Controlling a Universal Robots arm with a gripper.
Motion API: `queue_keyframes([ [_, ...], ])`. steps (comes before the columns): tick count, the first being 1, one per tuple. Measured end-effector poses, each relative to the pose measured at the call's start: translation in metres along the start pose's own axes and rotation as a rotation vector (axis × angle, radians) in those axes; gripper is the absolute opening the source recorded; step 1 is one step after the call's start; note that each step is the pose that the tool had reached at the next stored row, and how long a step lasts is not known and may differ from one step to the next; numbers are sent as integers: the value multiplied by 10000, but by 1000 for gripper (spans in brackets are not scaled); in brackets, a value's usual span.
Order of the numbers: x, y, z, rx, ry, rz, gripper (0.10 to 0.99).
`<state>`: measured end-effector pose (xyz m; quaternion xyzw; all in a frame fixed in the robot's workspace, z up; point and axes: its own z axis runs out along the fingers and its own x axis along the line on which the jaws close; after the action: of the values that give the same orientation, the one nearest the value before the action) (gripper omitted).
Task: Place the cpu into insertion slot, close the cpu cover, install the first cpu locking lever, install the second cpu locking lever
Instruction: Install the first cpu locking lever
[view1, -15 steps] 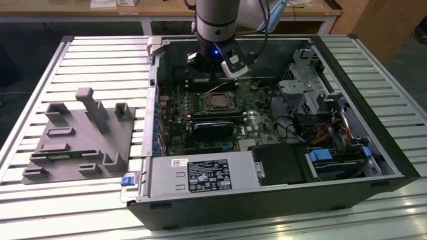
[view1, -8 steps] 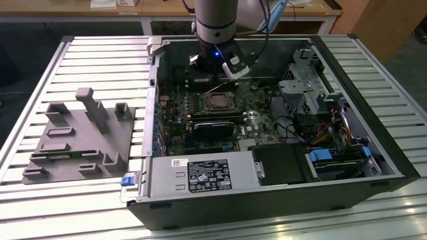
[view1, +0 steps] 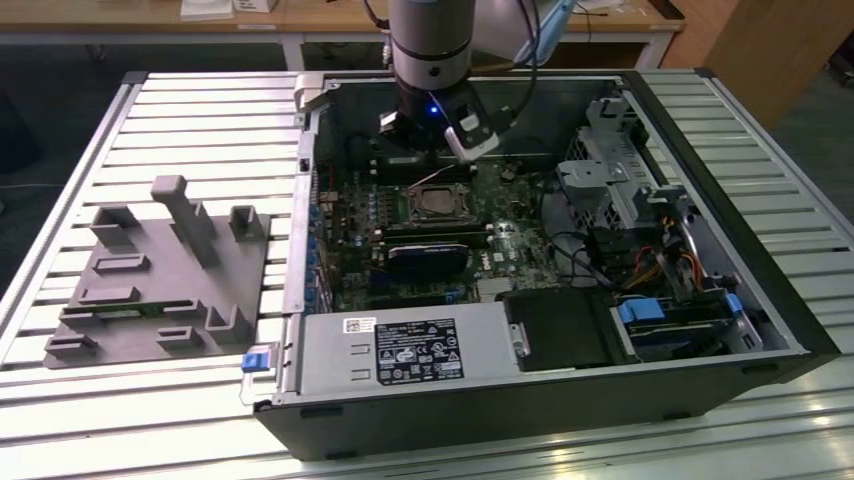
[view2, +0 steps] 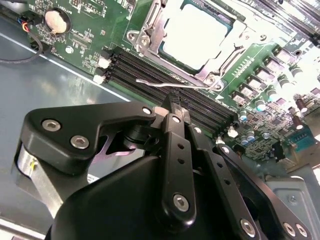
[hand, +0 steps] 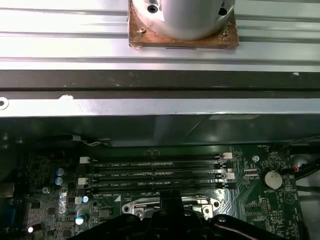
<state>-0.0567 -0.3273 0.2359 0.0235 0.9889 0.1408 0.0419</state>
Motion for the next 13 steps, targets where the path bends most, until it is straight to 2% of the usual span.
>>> queue_keyframes([
  [8,4,-15,50,19,-41,-13,106],
  [13,7,-23,77,14,-137,-39,106],
])
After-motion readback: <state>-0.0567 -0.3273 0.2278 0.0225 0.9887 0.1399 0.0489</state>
